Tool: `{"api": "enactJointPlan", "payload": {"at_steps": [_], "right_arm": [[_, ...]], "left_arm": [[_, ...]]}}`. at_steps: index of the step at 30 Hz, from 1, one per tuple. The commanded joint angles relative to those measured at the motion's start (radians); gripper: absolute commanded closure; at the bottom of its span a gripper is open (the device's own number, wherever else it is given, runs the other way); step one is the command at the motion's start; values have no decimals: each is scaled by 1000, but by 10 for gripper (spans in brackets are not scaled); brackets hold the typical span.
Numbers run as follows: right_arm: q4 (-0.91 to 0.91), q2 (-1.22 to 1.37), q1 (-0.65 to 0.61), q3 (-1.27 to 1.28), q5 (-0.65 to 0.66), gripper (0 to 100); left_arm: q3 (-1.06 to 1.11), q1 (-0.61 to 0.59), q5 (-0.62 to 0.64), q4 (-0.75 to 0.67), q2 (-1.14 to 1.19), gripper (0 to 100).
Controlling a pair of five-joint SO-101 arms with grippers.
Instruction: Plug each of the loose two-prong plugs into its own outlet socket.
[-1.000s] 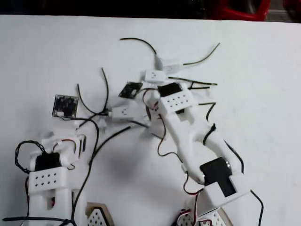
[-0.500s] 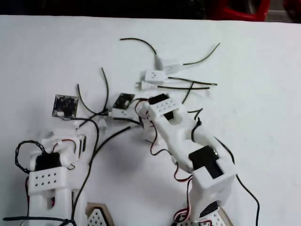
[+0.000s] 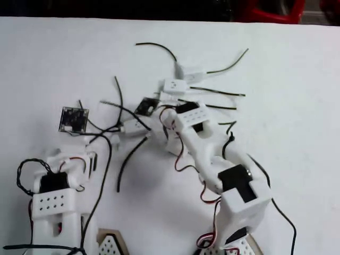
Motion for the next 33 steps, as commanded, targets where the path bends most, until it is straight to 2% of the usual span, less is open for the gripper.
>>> {"api": "enactJointPlan", "payload": {"at_steps": [1,10,21,26,30,33], "right_arm": [[53,-110,51,-5,2,981],[47,-271,216,-12,2,981],[-176,-288,390,-23,-15,981],[-211,-282,458,-95,-204,981],[-214,-280,512,-175,-293,981],[-280,-280,567,-212,-356,981]], "left_arm": [[-5,-5,-14,-20,-18,830],[8,-4,-14,-26,-22,830],[9,-2,-14,-28,-22,830],[9,-2,-14,-28,-22,830],[9,-2,-14,-28,-22,830],[9,-2,-14,-28,-22,830]]}}
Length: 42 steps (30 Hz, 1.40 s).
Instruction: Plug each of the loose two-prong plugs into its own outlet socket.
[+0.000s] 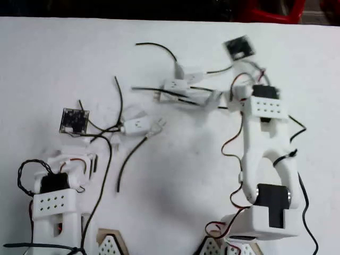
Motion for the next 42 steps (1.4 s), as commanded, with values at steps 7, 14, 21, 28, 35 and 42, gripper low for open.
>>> {"api": "enactJointPlan", "payload": {"at_steps": [7,14,21,28,35,42], "right_arm": [[-262,-45,154,-84,-250,981],[-374,5,160,-87,-322,981],[-400,97,162,-87,-318,832],[-231,-65,159,-87,-316,772],[-13,-242,74,-84,-316,772],[143,-242,-116,-78,-316,773]], "left_arm": [[-8,-2,-14,-26,-21,830],[-8,-2,-14,-26,-21,830],[-6,-2,-14,-26,-21,830],[-6,-2,-14,-26,-21,830],[-6,-2,-14,-26,-21,830],[-6,-2,-14,-26,-21,830]]}}
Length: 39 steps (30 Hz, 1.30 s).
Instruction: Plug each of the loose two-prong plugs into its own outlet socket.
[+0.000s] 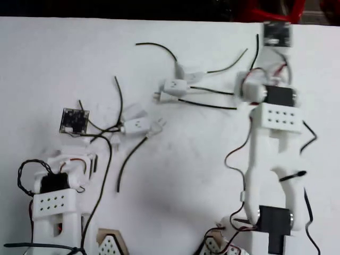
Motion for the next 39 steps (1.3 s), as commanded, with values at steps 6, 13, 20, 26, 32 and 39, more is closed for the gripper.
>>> {"api": "enactJointPlan", "payload": {"at_steps": [6,13,20,26,32,39], "right_arm": [[76,-5,-274,-54,-11,773],[76,151,-412,-77,-166,773],[77,259,-535,-81,-249,773],[18,344,-605,-95,-344,773],[-22,473,-601,-187,-443,773],[-22,624,-584,-270,-526,772]], "left_arm": [[-6,-2,-15,-26,-21,830],[-6,-2,-15,-26,-21,830],[-6,-2,-15,-26,-21,830],[-6,-2,-15,-26,-21,830],[-6,-2,-15,-26,-21,830],[-6,-4,-15,-26,-21,830]]}}
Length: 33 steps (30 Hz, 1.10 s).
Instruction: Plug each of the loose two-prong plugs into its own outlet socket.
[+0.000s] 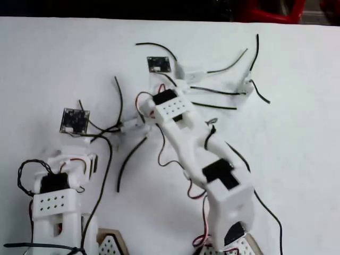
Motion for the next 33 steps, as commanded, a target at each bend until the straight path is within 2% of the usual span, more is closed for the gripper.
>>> {"api": "enactJointPlan", "payload": {"at_steps": [1,5,11,15,20,25,33], "right_arm": [[-10,35,19,-68,-31,772],[22,85,48,-74,-31,772],[185,96,134,-74,-21,774],[272,94,216,-74,-11,854],[352,91,329,-74,176,950],[415,8,400,-74,417,950],[499,-225,395,-68,733,949]], "left_arm": [[-6,-4,-6,-26,-21,830],[-5,-4,-6,-26,-21,830],[-5,-4,-6,-26,-21,830],[-5,-4,-6,-26,-21,830],[-5,-4,-6,-26,-21,830],[-5,-4,-6,-26,-21,830],[-5,-4,-6,-26,-21,830]]}}
